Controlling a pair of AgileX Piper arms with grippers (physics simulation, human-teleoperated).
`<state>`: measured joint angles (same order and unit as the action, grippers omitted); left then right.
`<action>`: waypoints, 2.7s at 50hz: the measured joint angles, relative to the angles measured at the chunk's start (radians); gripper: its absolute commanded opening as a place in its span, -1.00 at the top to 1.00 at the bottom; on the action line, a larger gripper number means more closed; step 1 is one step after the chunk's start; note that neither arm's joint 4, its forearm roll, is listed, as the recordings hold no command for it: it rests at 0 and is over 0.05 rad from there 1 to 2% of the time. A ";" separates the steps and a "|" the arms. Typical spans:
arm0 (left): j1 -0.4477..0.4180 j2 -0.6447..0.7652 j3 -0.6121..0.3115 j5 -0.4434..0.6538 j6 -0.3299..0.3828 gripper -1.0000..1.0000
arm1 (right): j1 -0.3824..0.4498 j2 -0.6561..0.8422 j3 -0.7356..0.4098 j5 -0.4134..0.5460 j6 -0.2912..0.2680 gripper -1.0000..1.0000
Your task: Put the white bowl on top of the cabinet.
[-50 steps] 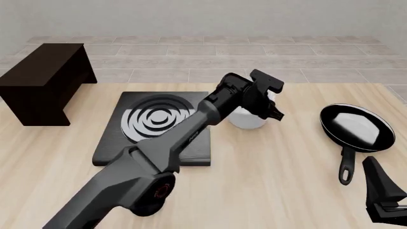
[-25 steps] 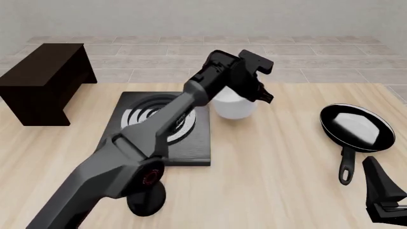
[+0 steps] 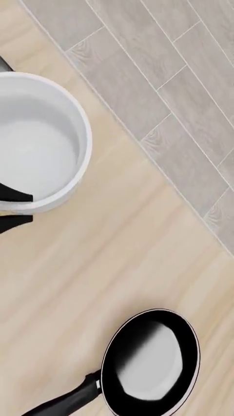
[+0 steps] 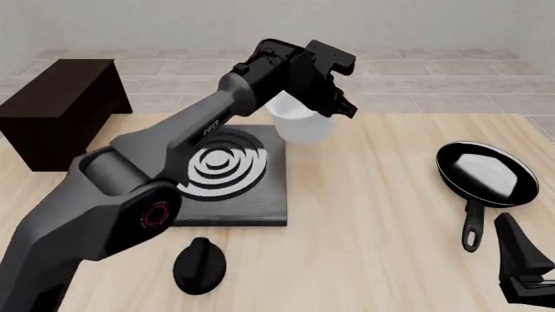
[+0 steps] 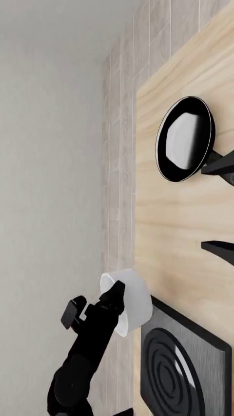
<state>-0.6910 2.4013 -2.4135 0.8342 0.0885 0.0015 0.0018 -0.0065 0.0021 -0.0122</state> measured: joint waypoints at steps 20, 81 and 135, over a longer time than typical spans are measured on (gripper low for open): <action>0.068 -0.121 0.120 -0.019 0.021 1.00 | 0.000 0.000 0.000 0.000 0.000 -1.00; 0.406 -0.122 -0.139 0.159 0.094 1.00 | 0.000 0.000 0.000 0.000 0.000 -1.00; 0.654 -0.257 0.075 0.040 0.102 1.00 | 0.000 0.000 0.000 0.000 0.000 -1.00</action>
<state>-0.0367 2.1447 -2.3381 0.8738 0.1901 0.0015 0.0018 -0.0065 0.0021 -0.0122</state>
